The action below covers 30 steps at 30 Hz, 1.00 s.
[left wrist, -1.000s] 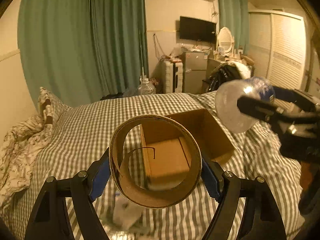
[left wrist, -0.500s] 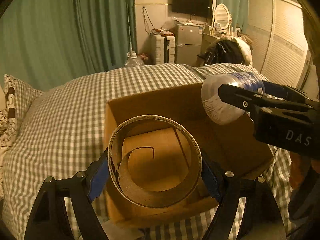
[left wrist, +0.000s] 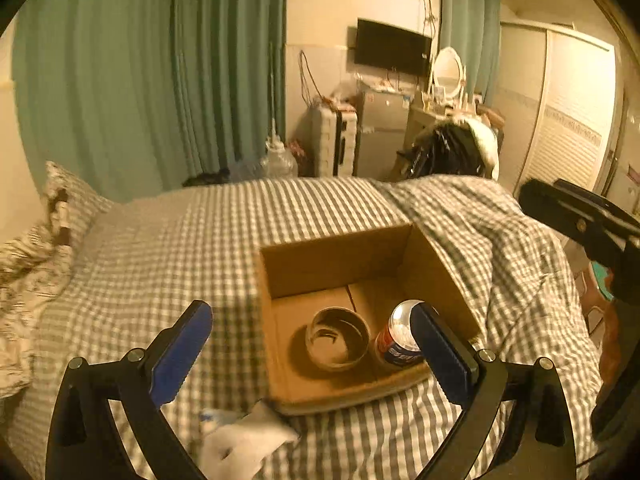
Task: Organize objects
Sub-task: 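Grasp the white plush toy with the left gripper while the right gripper grasps the toothpaste tube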
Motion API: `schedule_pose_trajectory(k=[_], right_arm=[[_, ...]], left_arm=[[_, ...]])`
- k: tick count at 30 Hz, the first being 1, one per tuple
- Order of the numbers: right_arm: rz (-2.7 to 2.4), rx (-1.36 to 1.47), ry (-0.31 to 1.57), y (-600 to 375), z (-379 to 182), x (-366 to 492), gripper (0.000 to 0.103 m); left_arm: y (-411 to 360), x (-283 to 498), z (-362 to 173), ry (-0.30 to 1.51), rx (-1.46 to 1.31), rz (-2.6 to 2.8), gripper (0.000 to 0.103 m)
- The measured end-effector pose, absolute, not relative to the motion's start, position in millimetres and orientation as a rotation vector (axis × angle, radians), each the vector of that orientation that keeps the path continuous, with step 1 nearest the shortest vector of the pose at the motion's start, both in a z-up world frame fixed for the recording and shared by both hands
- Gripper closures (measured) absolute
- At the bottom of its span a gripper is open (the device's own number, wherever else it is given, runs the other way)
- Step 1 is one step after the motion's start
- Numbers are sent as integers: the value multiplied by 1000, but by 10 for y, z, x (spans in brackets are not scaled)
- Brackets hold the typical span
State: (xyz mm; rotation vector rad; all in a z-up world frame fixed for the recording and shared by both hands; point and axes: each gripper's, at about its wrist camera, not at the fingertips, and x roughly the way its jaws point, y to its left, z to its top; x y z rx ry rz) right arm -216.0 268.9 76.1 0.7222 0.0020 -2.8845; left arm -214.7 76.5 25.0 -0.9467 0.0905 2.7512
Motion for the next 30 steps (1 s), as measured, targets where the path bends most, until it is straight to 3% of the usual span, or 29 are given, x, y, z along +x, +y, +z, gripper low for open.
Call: schedule_pose_trajectory(k=[5, 10, 24, 30], right_arm=[[-2862, 673, 91, 2495, 1079, -1565, 0], [-2808, 674, 164, 2230, 1010, -1031, 0], [-2458, 1123, 255, 1202, -918, -484, 1], [-2291, 1157, 413, 687, -1385, -498, 1]], left_arm=[[360, -1598, 582, 58, -887, 2800, 0], [-56, -1104, 572, 48, -899, 2839, 0], [-623, -292, -781, 67, -1194, 2861, 0], [-775, -242, -832, 126, -1180, 2885, 0]])
